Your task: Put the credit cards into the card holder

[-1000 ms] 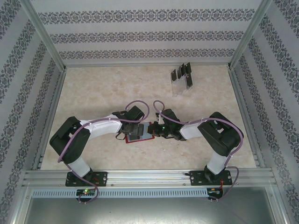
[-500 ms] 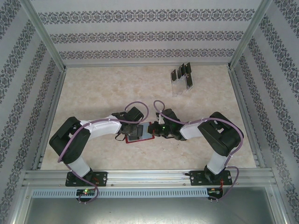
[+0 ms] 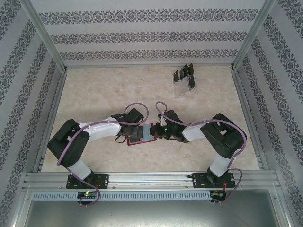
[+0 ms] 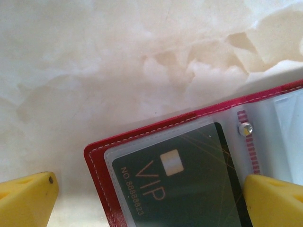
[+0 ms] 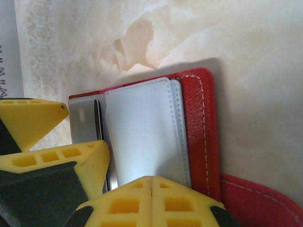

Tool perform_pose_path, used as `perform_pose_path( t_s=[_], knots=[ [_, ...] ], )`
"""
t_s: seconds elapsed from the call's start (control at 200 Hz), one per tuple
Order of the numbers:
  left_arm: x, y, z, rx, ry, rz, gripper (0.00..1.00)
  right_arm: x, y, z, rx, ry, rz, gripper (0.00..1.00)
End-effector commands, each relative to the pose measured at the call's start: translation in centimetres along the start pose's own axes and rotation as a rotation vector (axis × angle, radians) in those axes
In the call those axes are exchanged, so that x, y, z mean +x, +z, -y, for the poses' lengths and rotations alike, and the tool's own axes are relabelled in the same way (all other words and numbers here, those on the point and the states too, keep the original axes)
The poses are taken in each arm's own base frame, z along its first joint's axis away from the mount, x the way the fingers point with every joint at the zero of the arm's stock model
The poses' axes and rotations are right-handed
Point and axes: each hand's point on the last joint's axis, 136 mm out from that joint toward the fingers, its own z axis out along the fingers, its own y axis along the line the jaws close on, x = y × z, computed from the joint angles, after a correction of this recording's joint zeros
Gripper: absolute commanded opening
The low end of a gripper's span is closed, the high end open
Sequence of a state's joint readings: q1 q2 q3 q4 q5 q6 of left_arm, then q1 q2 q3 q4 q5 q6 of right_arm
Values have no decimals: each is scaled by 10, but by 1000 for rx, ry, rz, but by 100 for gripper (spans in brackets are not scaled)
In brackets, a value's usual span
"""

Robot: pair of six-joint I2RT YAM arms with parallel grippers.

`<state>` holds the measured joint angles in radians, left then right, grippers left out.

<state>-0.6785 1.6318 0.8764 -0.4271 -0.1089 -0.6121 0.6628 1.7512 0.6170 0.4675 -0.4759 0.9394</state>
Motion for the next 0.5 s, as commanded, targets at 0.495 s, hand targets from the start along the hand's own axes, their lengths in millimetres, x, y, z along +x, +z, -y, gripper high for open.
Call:
perform_pose_path(
  t_s=[0.495],
  knots=[
    [-6, -34, -16, 34, -45, 87, 100, -18, -37, -29, 93, -156, 13, 17]
  ],
)
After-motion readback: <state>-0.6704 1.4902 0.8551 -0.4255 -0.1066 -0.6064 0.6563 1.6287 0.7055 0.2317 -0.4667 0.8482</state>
